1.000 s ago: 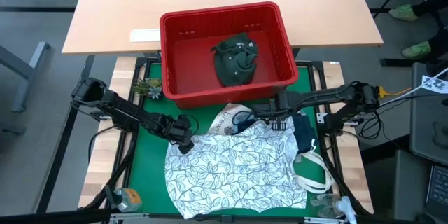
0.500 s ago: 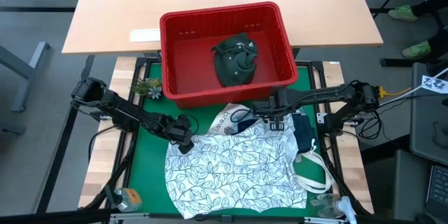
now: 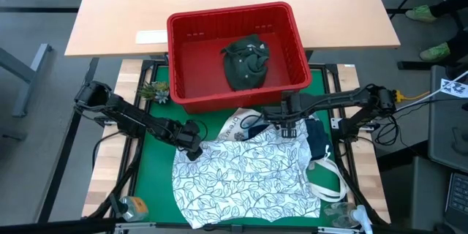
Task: Fold laundry
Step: Fold the patterned white shirt
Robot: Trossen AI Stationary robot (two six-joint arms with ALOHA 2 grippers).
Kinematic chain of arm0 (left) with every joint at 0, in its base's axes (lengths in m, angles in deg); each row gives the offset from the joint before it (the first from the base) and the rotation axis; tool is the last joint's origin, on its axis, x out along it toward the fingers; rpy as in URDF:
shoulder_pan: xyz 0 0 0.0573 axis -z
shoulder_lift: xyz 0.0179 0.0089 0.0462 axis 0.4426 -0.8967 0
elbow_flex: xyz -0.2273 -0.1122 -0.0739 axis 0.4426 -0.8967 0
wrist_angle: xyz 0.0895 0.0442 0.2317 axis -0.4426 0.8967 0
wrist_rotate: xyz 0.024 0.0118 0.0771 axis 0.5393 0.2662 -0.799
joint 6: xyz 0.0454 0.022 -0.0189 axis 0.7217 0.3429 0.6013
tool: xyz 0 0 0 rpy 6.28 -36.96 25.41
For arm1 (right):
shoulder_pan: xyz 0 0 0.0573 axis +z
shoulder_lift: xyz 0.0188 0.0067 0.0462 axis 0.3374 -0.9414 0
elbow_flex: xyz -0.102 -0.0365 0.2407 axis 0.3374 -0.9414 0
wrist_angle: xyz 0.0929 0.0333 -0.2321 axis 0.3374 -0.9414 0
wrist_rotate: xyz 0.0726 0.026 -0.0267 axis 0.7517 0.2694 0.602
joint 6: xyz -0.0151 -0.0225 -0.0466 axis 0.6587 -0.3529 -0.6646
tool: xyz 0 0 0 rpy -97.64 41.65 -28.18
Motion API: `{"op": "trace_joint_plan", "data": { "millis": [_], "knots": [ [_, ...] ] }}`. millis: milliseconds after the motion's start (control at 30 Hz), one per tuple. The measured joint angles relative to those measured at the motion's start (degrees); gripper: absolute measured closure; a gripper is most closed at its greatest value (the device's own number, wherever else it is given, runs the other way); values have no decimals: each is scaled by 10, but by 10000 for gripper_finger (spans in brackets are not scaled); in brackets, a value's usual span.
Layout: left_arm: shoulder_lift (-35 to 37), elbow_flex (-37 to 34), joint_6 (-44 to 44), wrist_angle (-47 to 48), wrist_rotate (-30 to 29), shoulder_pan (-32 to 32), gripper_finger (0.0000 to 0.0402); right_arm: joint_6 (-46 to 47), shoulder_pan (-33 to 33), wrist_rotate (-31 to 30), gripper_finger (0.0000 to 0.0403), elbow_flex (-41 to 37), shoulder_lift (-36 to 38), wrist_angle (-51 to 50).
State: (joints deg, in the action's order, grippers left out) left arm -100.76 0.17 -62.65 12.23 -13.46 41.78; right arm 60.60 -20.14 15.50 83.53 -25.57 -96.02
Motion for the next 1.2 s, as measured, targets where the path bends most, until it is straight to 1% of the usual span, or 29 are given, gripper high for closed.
{"op": "trace_joint_plan", "data": {
  "millis": [133,267,400,467,533,600,700,833,900,1033,1200],
  "knots": [
    [0,0,0,0,0,0,384,-11,0,-22,220,-28,0,0],
    [0,0,0,0,0,0,384,-11,0,-17,220,-53,-1,9],
    [0,0,0,0,0,0,384,-11,0,-18,221,-57,-1,10],
    [0,0,0,0,0,0,384,-11,0,-17,228,-57,-1,12],
    [0,0,0,0,-1,0,384,-11,0,-17,244,-57,-1,12],
    [0,0,0,0,-2,0,384,-11,0,-17,268,-57,-1,12],
    [0,0,1,0,-2,0,385,-11,0,-17,316,-57,-1,13],
    [8,0,0,0,-6,0,399,-13,0,-17,388,-55,-1,10],
    [15,0,1,1,-8,0,399,-13,0,-17,394,-46,-1,0],
    [48,13,5,22,-28,1,401,-12,0,-17,380,-11,-1,-26],
    [99,18,6,42,-58,1,401,-10,1,-17,399,41,0,-53]
  ]
}}
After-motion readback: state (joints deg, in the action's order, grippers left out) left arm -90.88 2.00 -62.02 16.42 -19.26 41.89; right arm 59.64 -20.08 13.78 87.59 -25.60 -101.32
